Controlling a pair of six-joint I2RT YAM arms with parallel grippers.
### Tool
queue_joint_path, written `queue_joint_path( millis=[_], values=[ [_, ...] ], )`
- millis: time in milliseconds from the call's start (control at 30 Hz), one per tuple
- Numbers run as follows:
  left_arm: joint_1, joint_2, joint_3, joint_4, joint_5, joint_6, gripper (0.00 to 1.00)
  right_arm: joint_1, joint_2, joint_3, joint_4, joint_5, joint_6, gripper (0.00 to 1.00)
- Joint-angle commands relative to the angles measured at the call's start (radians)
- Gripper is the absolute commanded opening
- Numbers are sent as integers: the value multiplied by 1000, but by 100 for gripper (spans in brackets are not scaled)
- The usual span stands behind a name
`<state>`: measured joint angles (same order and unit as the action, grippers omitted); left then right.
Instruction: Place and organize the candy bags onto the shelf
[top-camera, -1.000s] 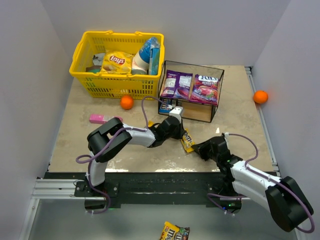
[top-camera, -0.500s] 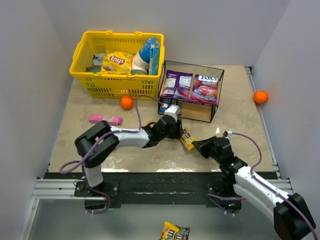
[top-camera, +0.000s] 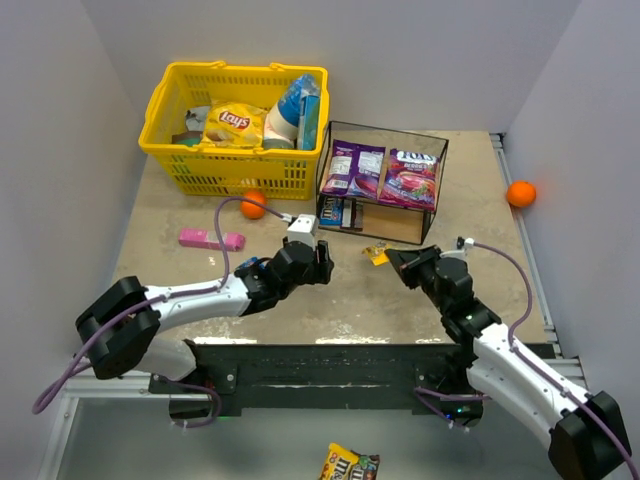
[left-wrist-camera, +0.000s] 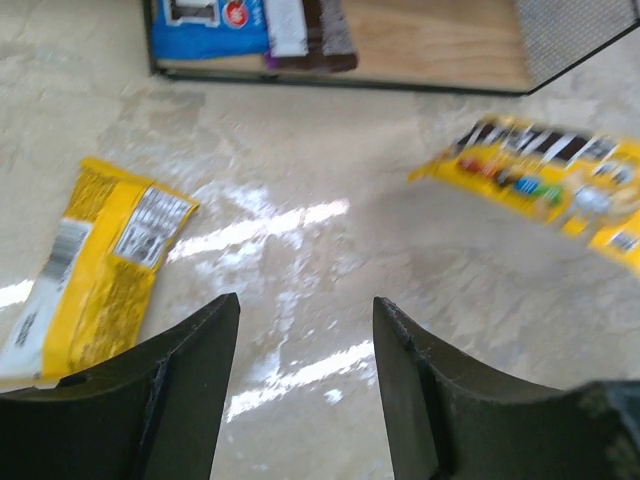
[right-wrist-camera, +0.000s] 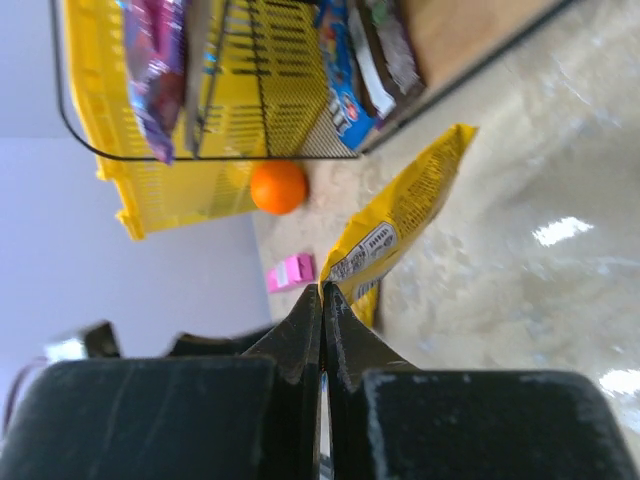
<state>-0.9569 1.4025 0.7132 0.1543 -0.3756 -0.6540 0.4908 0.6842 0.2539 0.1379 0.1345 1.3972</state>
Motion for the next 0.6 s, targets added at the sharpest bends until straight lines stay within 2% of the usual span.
queue_joint_path(
  millis=[0, 567],
  values=[
    [-2, -82, -53, -32, -69, -27, 61, -1, 58, 102, 127, 88, -44, 0],
    [-2, -264, -98, -134, -95, -30, 61, -3, 284, 196, 252, 266, -93, 0]
  ],
)
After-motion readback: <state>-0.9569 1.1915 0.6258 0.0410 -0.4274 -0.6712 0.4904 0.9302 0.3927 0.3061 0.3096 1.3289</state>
